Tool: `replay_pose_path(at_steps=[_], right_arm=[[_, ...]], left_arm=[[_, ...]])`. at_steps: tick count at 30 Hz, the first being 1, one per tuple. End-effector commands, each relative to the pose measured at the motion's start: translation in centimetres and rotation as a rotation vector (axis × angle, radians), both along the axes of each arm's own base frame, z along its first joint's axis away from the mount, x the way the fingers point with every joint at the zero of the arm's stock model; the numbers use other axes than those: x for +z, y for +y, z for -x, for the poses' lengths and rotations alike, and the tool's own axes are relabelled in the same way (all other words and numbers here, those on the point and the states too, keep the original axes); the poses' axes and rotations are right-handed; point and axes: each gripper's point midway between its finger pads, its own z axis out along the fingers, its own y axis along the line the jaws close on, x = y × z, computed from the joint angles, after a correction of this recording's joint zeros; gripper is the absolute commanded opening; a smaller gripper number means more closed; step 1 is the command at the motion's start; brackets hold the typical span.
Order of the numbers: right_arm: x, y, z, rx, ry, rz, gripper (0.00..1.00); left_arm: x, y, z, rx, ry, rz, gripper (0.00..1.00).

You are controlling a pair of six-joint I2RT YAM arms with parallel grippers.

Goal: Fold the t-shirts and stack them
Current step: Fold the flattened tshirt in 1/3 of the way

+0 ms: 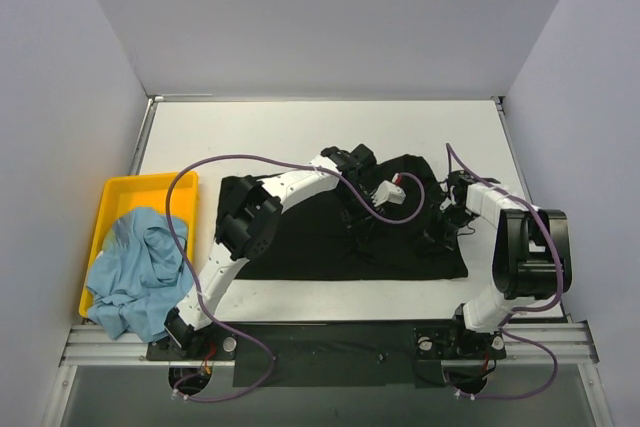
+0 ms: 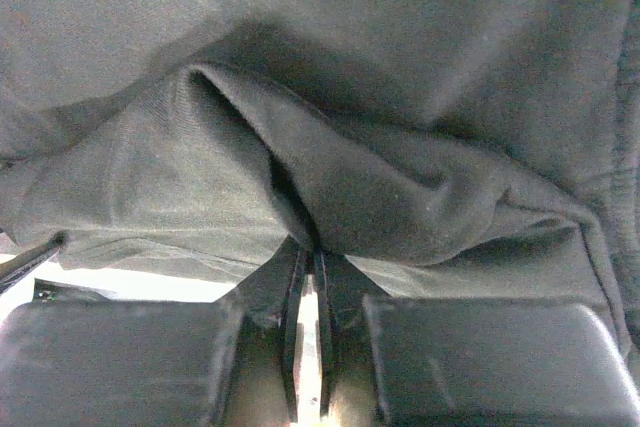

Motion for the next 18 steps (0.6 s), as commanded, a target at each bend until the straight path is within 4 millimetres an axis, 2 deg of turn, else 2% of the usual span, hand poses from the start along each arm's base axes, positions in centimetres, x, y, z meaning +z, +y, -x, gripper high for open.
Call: replay_pose_path(at_steps=[1, 7, 14, 18], right_arm=[[1.2, -1.4, 1.7, 0.001, 0.037, 0.06, 0.0], [2.6, -2.9, 2.4, 0.056, 0.059, 0.128, 0.0], [1.8, -3.5, 2.7, 0.091, 0.113, 0.137, 0.0], [1.8, -4.7, 2.4, 0.089, 0.117, 0.185, 0.0]], left_arm=[[2.1, -0.8, 0.3, -0.038, -0.025, 0.067, 0.34], [2.3, -0.8, 0.6, -0.061, -0.026, 0.077, 0.37], [3.0, -1.2, 0.3, -0.061, -0.038, 0.094, 0.39], [4.2, -1.8, 0.2, -0.052, -0.037, 0.119, 0.39]])
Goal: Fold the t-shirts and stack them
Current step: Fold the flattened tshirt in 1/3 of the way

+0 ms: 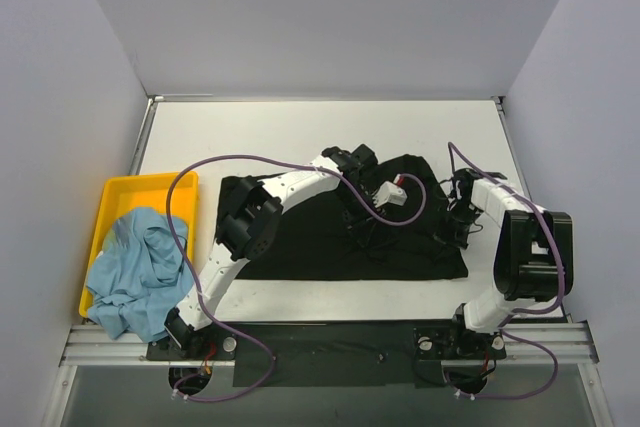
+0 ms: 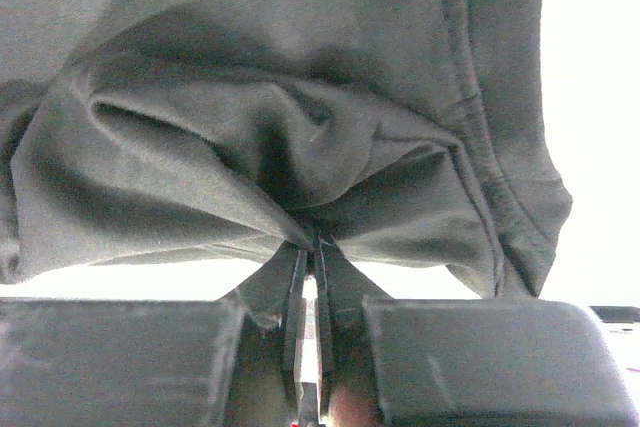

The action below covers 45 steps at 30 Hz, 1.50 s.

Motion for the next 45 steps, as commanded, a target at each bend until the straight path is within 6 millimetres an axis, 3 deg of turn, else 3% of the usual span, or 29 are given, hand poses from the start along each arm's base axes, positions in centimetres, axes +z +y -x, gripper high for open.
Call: replay_pose_path(at_steps=[1, 6, 9, 12, 17, 25, 32, 36, 39, 41, 45], right_arm=[[0.6, -1.7, 0.6, 0.019, 0.056, 0.073, 0.0], [0.7, -2.1, 0.0, 0.017, 0.047, 0.091, 0.0], [1.1, -1.5, -0.6, 0.021, 0.024, 0.058, 0.11], [1.6, -1.6, 0.1, 0.011, 0.017, 0.072, 0.21], [2.2, -0.6, 1.1, -0.027, -0.022, 0.031, 0.24], [-0.1, 0.9, 2.7, -0.072, 0.023, -0.036, 0.3], [-1.3, 0.1, 4.0, -0.057, 0.085, 0.001, 0.28], [-1.4, -0.4, 3.7, -0.045, 0.088, 0.026, 0.26], [-1.8, -1.4, 4.0, -0.051, 0.109, 0.063, 0.09], [-1.8, -1.7, 3.8, -0.067, 0.111, 0.063, 0.0], [-1.5, -2.9, 3.7, -0.109, 0.102, 0.075, 0.0]], left_arm=[[4.3, -1.9, -0.3, -0.01, -0.026, 0.114, 0.39], [5.4, -4.3, -1.1, 0.064, -0.008, 0.185, 0.44], [5.3, -5.7, -1.7, 0.105, -0.023, 0.218, 0.48], [4.4, -6.0, -2.1, 0.129, -0.022, 0.207, 0.48], [4.7, -6.3, -1.8, 0.123, -0.006, 0.224, 0.49], [4.4, -7.0, -2.0, 0.146, -0.006, 0.234, 0.5], [2.7, -6.7, -1.5, 0.132, -0.008, 0.219, 0.49], [1.8, -7.0, -1.3, 0.138, -0.01, 0.204, 0.42], [1.0, -7.1, -1.9, 0.182, -0.027, 0.178, 0.12], [1.0, -7.0, -2.4, 0.203, -0.044, 0.164, 0.0], [0.3, -6.1, -2.7, 0.215, -0.065, 0.123, 0.0]])
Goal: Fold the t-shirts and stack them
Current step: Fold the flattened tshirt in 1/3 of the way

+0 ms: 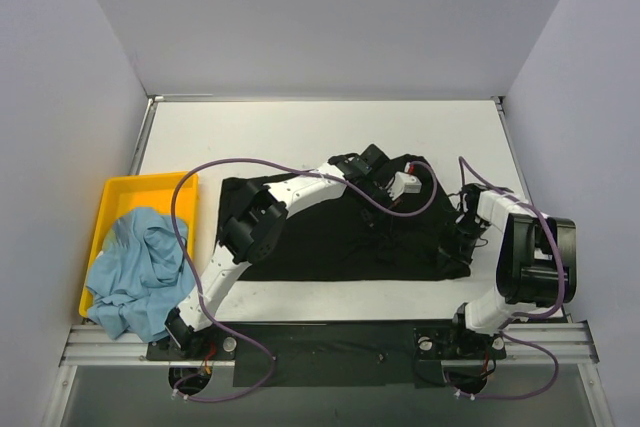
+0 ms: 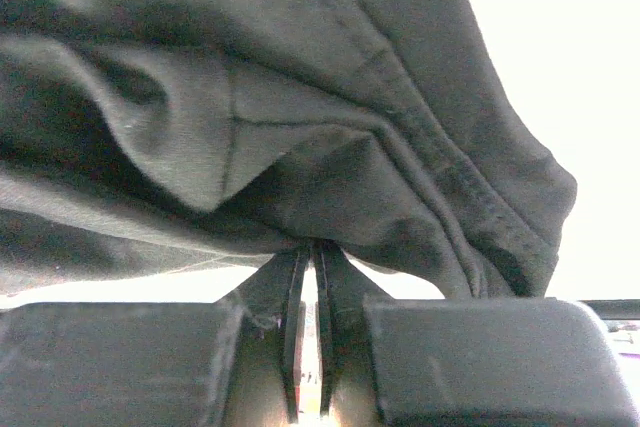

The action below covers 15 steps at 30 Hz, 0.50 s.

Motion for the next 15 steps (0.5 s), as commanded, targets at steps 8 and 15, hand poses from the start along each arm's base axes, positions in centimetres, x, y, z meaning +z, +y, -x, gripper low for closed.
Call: replay_pose_path(at_steps=[8, 15], right_arm=[[0.6, -2.9, 1.0, -0.075, 0.031, 0.07, 0.0], [1.6, -2.2, -0.6, -0.064, -0.025, 0.024, 0.07]], left_arm=[[-1.3, 2.5, -1.5, 0.028, -0.08, -0.107, 0.0], [1.0, 1.5, -0.6, -0.044, -0.051, -0.023, 0.24]])
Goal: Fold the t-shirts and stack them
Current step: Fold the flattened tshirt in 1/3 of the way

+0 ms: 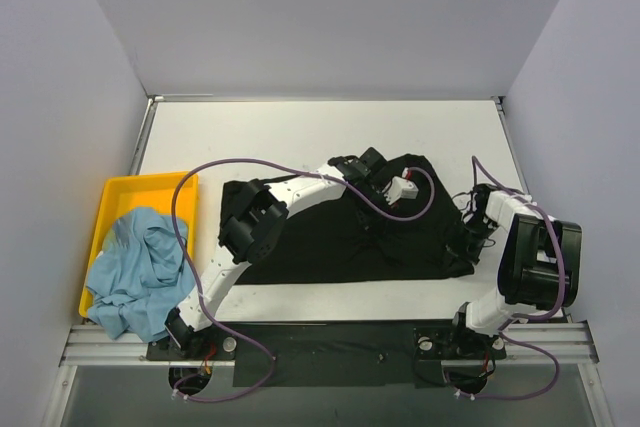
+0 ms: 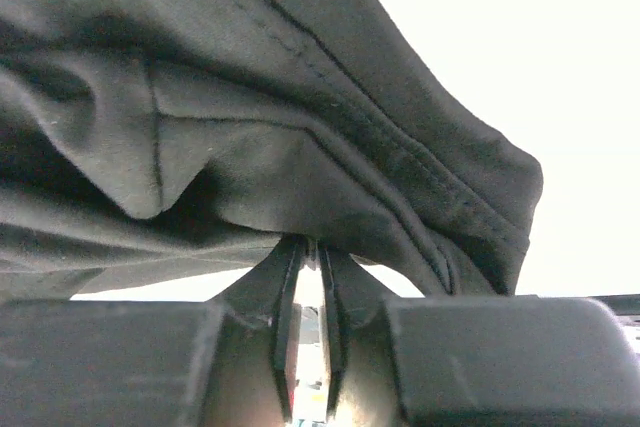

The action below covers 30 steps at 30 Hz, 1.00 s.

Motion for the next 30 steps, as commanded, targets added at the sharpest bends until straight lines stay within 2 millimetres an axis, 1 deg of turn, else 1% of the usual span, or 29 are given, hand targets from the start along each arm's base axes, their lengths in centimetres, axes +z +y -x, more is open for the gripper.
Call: replay_pose_path(at_steps=[1, 2, 3, 4, 5, 6, 7, 9, 11, 12, 13, 14, 15, 16, 17, 18, 19, 20, 21, 23, 24, 26, 27, 30], right_arm=[[1.9, -0.2, -1.0, 0.02, -0.044, 0.01, 0.09], [2.3, 0.1, -1.3, 0.02, -0.061, -0.005, 0.14], [3.1, 0.1, -2.0, 0.014, -0.093, -0.009, 0.16], [3.6, 0.3, -2.3, 0.019, -0.111, -0.012, 0.2], [4.7, 0.1, -3.1, 0.024, -0.146, -0.004, 0.22], [5.2, 0.2, -3.5, 0.03, -0.163, 0.001, 0.25], [6.3, -0.1, -4.3, 0.037, -0.203, 0.014, 0.25], [7.7, -0.3, -5.5, 0.049, -0.254, 0.039, 0.27], [8.5, -0.1, -6.5, 0.059, -0.29, 0.043, 0.28], [8.6, 0.1, -6.9, 0.064, -0.299, 0.041, 0.28], [8.4, 0.7, -7.6, 0.078, -0.304, 0.022, 0.25], [8.4, 1.1, -8.1, 0.086, -0.312, 0.008, 0.15], [7.7, 1.9, -8.8, 0.091, -0.307, -0.023, 0.07], [7.5, 2.3, -9.3, 0.096, -0.313, -0.041, 0.0], [6.7, 2.7, -10.0, 0.091, -0.31, -0.058, 0.0], [5.9, 2.8, -10.3, 0.081, -0.29, -0.064, 0.0], [5.5, 2.9, -11.0, 0.076, -0.31, -0.069, 0.0], [4.6, 2.9, -11.2, 0.065, -0.285, -0.072, 0.0], [4.3, 2.9, -11.8, 0.061, -0.297, -0.077, 0.0], [3.0, 3.1, -12.3, 0.055, -0.28, -0.085, 0.0], [2.1, 3.0, -12.2, 0.045, -0.255, -0.082, 0.0], [0.8, 2.2, -12.2, 0.035, -0.224, -0.045, 0.0], [0.6, 1.8, -12.2, 0.027, -0.218, -0.026, 0.0], [-0.4, 0.3, -12.0, 0.007, -0.189, 0.037, 0.0]], left_arm=[[3.3, -0.4, -0.1, -0.044, 0.003, 0.068, 0.28], [4.3, -0.8, -0.2, -0.049, 0.003, 0.085, 0.35], [4.7, -0.9, -0.3, -0.051, -0.001, 0.091, 0.37], [5.8, -1.1, -0.3, -0.063, -0.009, 0.108, 0.41], [6.8, -1.3, -0.4, -0.074, -0.018, 0.123, 0.43], [7.3, -1.2, -0.1, -0.092, -0.016, 0.128, 0.45], [8.3, -1.3, -0.2, -0.102, -0.022, 0.144, 0.45], [9.5, -1.2, 0.4, -0.135, -0.017, 0.162, 0.46], [10.5, -1.2, 1.2, -0.172, -0.017, 0.179, 0.46], [10.4, -1.1, 1.5, -0.192, -0.034, 0.167, 0.44], [10.3, -1.2, 1.9, -0.208, -0.056, 0.155, 0.37], [10.1, -1.3, 2.2, -0.224, -0.064, 0.15, 0.32], [9.1, -1.3, 2.9, -0.234, -0.047, 0.132, 0.22], [8.9, -1.7, 2.9, -0.231, -0.051, 0.144, 0.19], [7.6, -1.7, 3.6, -0.234, -0.034, 0.124, 0.17], [7.2, -2.2, 3.4, -0.22, -0.041, 0.131, 0.17], [5.9, -1.9, 3.9, -0.214, -0.03, 0.105, 0.17], [5.7, -2.4, 3.7, -0.202, -0.038, 0.114, 0.17], [4.7, -2.3, 4.3, -0.201, -0.028, 0.097, 0.17], [3.8, -3.2, 4.2, -0.18, -0.055, 0.107, 0.18], [3.4, -3.3, 4.1, -0.17, -0.064, 0.102, 0.18], [1.9, -3.5, 4.1, -0.147, -0.086, 0.074, 0.18], [1.3, -3.3, 4.0, -0.142, -0.104, 0.054, 0.18], [-0.9, -1.8, 4.8, -0.162, -0.095, -0.005, 0.18]])
